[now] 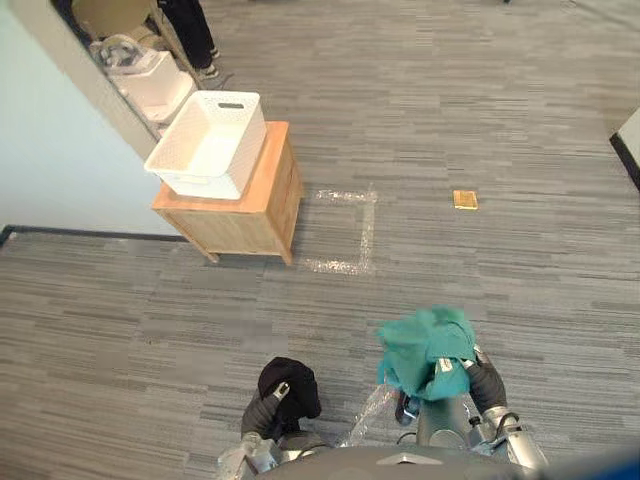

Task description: Tidy the bed and pick cloth on bed and put in laundry

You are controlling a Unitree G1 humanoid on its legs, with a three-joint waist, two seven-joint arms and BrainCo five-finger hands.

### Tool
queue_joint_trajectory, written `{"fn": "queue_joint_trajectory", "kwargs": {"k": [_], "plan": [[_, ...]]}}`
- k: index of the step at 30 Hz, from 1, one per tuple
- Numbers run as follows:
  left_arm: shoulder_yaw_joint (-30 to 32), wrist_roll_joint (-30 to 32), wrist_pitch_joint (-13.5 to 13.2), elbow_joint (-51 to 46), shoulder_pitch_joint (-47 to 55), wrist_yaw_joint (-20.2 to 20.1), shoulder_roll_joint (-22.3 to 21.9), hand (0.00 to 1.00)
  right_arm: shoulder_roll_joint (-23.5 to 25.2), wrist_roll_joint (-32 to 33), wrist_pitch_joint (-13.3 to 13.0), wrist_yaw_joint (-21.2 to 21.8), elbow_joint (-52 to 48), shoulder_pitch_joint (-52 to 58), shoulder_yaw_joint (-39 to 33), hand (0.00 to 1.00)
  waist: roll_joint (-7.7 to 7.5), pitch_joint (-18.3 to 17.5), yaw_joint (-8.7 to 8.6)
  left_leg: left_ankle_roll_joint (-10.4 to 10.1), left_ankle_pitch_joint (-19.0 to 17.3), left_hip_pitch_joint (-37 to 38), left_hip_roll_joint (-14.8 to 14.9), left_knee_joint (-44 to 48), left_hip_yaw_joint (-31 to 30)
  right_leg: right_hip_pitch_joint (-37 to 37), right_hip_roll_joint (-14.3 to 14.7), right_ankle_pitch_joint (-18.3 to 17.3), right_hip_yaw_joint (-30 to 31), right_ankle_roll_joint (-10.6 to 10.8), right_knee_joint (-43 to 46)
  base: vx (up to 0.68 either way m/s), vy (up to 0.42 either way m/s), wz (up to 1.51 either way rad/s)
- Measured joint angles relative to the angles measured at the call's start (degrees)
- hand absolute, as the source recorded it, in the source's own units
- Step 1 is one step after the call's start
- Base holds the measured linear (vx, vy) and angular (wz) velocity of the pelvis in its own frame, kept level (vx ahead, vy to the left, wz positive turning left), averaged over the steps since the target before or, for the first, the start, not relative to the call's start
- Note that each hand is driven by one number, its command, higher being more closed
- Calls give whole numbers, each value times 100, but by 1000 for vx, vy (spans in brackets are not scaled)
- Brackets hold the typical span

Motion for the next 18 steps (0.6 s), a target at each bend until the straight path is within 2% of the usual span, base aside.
{"fn": "queue_joint_trajectory", "kwargs": {"k": [2,3,4,5,6,7,9,10,11,12,13,14,15,16,17,18], "plan": [[-6,27,-39,-104,-7,67,-23,100,11,116,401,31,195,-38,-19,100,6,8,23,155,-158,-407,76,957,207,369,62,-72,-26,-57,-252,354,-217,-1],[0,29,-146,-253,24,106,-31,100,-7,170,619,12,322,-33,-39,100,33,19,46,218,-228,-635,30,1308,270,653,111,-99,-66,-79,-482,319,-153,2],[14,28,-244,-396,56,120,-35,100,-4,-485,616,-435,295,-37,-61,100,60,26,43,229,-329,-825,-22,1460,284,808,142,-113,-123,-92,-623,324,-111,7],[24,30,-372,-706,59,154,-34,100,-31,-459,133,-342,356,15,-75,100,103,32,48,244,-505,-1107,-90,1524,344,1005,215,-115,-167,-93,-842,331,-67,3],[67,27,-526,-1070,141,218,-37,100,-61,-195,-241,-122,156,46,-76,100,121,47,65,283,-665,-1238,-152,1263,580,1175,254,-113,-179,-96,-1032,326,-41,-6],[142,19,-560,-1335,201,250,-36,100,-68,-51,-376,-29,-82,37,-107,100,120,48,59,326,-756,-1275,-226,867,781,1283,257,-107,-189,-105,-1152,353,8,-8],[439,-44,-562,-1972,177,317,-29,100,-67,252,-695,145,-613,23,-328,100,123,43,39,339,-868,-1199,-612,-708,1218,1625,244,-102,-219,-66,-1444,405,49,0],[526,-92,-560,-2118,150,324,-25,100,-66,304,-717,176,-711,-8,-418,100,121,42,54,328,-856,-1152,-765,-1273,1297,1714,218,-82,-247,-13,-1498,421,85,6],[629,-186,-549,-2298,64,350,-23,100,-91,369,-741,224,-815,-16,-529,100,90,9,48,339,-732,-1119,-1001,-2129,1465,1824,152,-110,-297,98,-1553,338,84,14],[688,-274,-546,-2421,-19,361,-25,100,-113,391,-741,264,-840,14,-633,100,58,-8,50,368,-460,-1050,-1209,-2915,1643,1967,80,-147,-341,195,-1611,513,153,13],[735,-273,-545,-2602,-18,359,-24,100,-117,520,-748,410,-831,94,-741,100,79,-32,71,530,314,-920,-1340,-3929,1886,2225,67,-191,-337,440,-1774,434,144,0],[752,-280,-546,-2620,-6,360,-25,100,-124,580,-759,473,-830,140,-765,100,80,-40,80,664,571,-839,-1348,-3969,1947,2306,53,-219,-315,538,-1808,541,189,-12],[811,-394,-542,-2615,-9,358,-33,100,-76,720,-825,673,-800,261,-815,100,6,-148,81,1168,467,-771,-1504,-3906,2052,2412,-105,-255,-302,657,-1851,471,165,-6],[851,-490,-543,-2630,-14,352,-59,100,-52,783,-904,819,-810,328,-812,100,-24,-200,64,1280,332,-817,-1510,-3734,2109,2414,-143,-217,-293,725,-1847,563,193,-5],[928,-569,-547,-2635,-24,327,-85,100,-35,903,-1009,1044,-844,416,-813,100,-81,-226,61,1478,125,-869,-1468,-3462,2242,2415,-200,-182,-232,786,-1784,464,147,-14],[980,-664,-548,-2635,-18,301,-97,100,-38,996,-1081,1229,-891,483,-827,100,-141,-235,84,1541,13,-849,-1461,-3338,2341,2393,-249,-181,-121,791,-1670,443,137,-37]]}}
